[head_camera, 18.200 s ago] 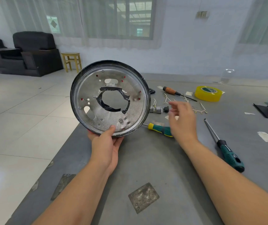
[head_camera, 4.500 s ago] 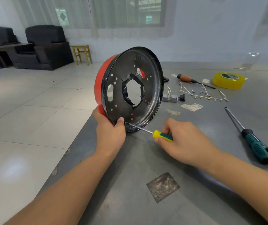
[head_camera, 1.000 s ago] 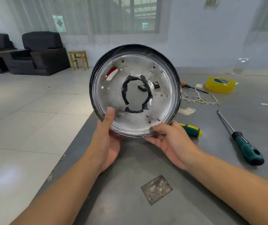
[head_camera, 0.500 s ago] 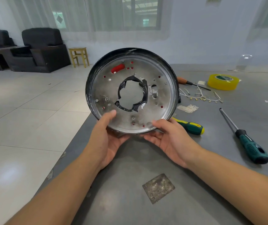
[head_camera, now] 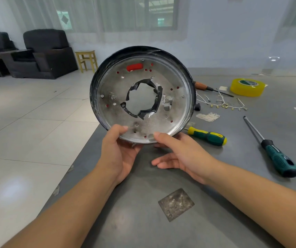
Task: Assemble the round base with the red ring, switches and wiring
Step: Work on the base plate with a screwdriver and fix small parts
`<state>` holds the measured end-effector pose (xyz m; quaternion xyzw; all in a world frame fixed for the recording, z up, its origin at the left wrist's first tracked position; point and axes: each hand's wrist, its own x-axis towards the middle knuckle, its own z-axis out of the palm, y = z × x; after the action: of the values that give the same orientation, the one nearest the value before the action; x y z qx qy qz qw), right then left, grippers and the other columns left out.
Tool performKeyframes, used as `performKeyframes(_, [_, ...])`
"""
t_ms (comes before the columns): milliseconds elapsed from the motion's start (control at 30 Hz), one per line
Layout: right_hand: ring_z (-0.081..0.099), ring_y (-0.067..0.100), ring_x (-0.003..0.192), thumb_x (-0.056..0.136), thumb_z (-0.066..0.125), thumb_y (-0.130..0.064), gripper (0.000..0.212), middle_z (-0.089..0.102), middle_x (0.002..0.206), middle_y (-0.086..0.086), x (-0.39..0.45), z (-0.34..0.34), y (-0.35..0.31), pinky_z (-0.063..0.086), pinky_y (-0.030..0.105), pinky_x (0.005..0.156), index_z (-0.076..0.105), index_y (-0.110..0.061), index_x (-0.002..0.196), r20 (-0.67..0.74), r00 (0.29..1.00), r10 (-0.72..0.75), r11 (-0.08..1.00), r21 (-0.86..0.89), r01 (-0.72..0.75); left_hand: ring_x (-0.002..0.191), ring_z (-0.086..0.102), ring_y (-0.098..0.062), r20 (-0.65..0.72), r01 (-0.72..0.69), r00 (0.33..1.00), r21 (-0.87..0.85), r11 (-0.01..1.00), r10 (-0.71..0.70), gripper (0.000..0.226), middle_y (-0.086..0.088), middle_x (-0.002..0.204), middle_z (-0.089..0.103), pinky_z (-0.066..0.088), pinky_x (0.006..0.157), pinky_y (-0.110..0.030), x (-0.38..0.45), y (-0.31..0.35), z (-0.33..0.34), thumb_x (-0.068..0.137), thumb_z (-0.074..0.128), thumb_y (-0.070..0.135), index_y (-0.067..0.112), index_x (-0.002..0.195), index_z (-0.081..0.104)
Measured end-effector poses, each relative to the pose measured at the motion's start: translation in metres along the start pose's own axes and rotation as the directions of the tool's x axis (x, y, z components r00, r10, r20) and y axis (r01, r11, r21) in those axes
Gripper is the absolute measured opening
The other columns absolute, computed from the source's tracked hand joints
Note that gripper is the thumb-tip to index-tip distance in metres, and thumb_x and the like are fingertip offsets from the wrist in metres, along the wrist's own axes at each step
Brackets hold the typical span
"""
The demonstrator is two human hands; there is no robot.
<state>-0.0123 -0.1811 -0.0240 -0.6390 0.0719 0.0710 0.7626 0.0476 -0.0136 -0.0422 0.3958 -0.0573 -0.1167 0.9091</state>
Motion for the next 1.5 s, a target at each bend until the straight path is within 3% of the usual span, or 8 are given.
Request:
performKeyframes(200, [0.077, 0.029, 0.080, 0.093, 0.073, -0.038, 0.041, 0.074, 0.111, 0.023, -0.003, 0.000, 0.000, 0.060, 0.025, 0.061, 0.069, -0.006, 0.119, -0.014, 1.000, -0.012, 0.998, 0.054, 0.012, 0.110, 0.053, -0.035, -0.015, -0.018, 1.000, 0.001, 1.000, 0.018, 0.046, -0.020, 0.116, 0.053, 0.042, 0.102, -0.049, -0.002, -0.003, 0.004, 0.074, 0.059, 0.019, 0.005, 0.118, 0.052])
performKeyframes(300, [0.076, 0.021, 0.078, 0.094, 0.071, -0.035, 0.040, 0.076, 0.102, 0.022, -0.004, -0.002, 0.001, 0.058, 0.022, 0.060, 0.070, -0.001, 0.115, 0.015, 1.000, -0.021, 0.997, 0.077, 0.020, 0.112, 0.061, -0.035, -0.006, -0.043, 0.999, 0.030, 0.999, 0.043, 0.049, -0.020, 0.117, 0.063, 0.048, 0.109, -0.051, -0.001, -0.005, 0.005, 0.078, 0.059, 0.023, 0.003, 0.123, 0.057])
performKeyframes(500, [0.074, 0.021, 0.086, 0.098, 0.066, -0.029, 0.032, 0.073, 0.101, 0.017, -0.002, -0.002, 0.008, 0.058, 0.022, 0.066, 0.071, -0.001, 0.113, -0.032, 0.996, -0.081, 0.990, 0.113, 0.084, 0.110, 0.070, -0.030, -0.032, -0.070, 0.997, 0.118, 0.991, 0.074, 0.049, -0.012, 0.112, 0.075, 0.060, 0.092, -0.041, -0.002, -0.007, 0.008, 0.083, 0.059, 0.032, 0.004, 0.123, 0.064])
performKeyframes(667, [0.072, 0.020, 0.086, 0.099, 0.065, -0.029, 0.029, 0.074, 0.101, 0.012, -0.001, -0.003, 0.010, 0.059, 0.023, 0.070, 0.072, -0.004, 0.112, -0.031, 0.994, -0.108, 0.981, 0.156, 0.111, 0.127, 0.065, -0.039, -0.062, -0.058, 0.996, 0.153, 0.987, 0.068, 0.072, -0.022, 0.136, 0.068, 0.060, 0.099, -0.048, -0.005, -0.006, 0.014, 0.085, 0.058, 0.037, -0.002, 0.145, 0.053])
performKeyframes(967, [0.072, 0.016, 0.078, 0.072, 0.075, -0.054, 0.057, 0.076, 0.088, 0.007, -0.001, -0.003, 0.012, 0.058, 0.022, 0.065, 0.075, -0.006, 0.103, -0.083, 0.981, -0.175, 0.978, 0.101, 0.183, 0.131, 0.064, -0.034, -0.008, -0.059, 0.998, 0.215, 0.975, 0.062, 0.069, -0.016, 0.139, 0.068, 0.053, 0.109, -0.054, -0.010, -0.004, 0.019, 0.093, 0.051, 0.055, 0.010, 0.146, 0.057])
performKeyframes(1200, [0.068, 0.015, 0.078, 0.094, 0.070, -0.034, 0.040, 0.074, 0.092, 0.010, 0.004, -0.007, 0.010, 0.058, 0.021, 0.067, 0.069, 0.001, 0.114, -0.101, 0.981, -0.164, 0.959, 0.219, 0.183, 0.140, 0.057, -0.031, 0.063, -0.030, 0.998, 0.213, 0.977, 0.017, 0.081, -0.011, 0.149, 0.061, 0.049, 0.113, -0.054, -0.012, -0.002, 0.022, 0.089, 0.055, 0.067, 0.018, 0.153, 0.050])
performKeyframes(1333, [0.069, 0.015, 0.081, 0.096, 0.068, -0.034, 0.039, 0.075, 0.097, 0.009, 0.007, -0.007, 0.010, 0.059, 0.022, 0.071, 0.068, -0.001, 0.117, -0.091, 0.981, -0.174, 0.957, 0.221, 0.190, 0.138, 0.056, -0.033, 0.088, 0.062, 0.993, 0.146, 0.987, -0.075, 0.077, -0.016, 0.146, 0.061, 0.056, 0.104, -0.048, -0.012, -0.002, 0.017, 0.088, 0.067, 0.060, 0.012, 0.147, 0.057])
performKeyframes(1500, [0.068, 0.018, 0.084, 0.097, 0.067, -0.032, 0.031, 0.076, 0.104, 0.008, 0.011, -0.008, 0.010, 0.060, 0.025, 0.075, 0.066, -0.009, 0.119, -0.103, 0.980, -0.173, 0.955, 0.225, 0.192, 0.119, 0.072, -0.030, 0.003, 0.167, 0.985, 0.172, 0.971, -0.170, 0.038, -0.018, 0.129, 0.073, 0.062, 0.094, -0.038, -0.006, -0.006, 0.010, 0.104, 0.061, 0.027, 0.004, 0.134, 0.065])
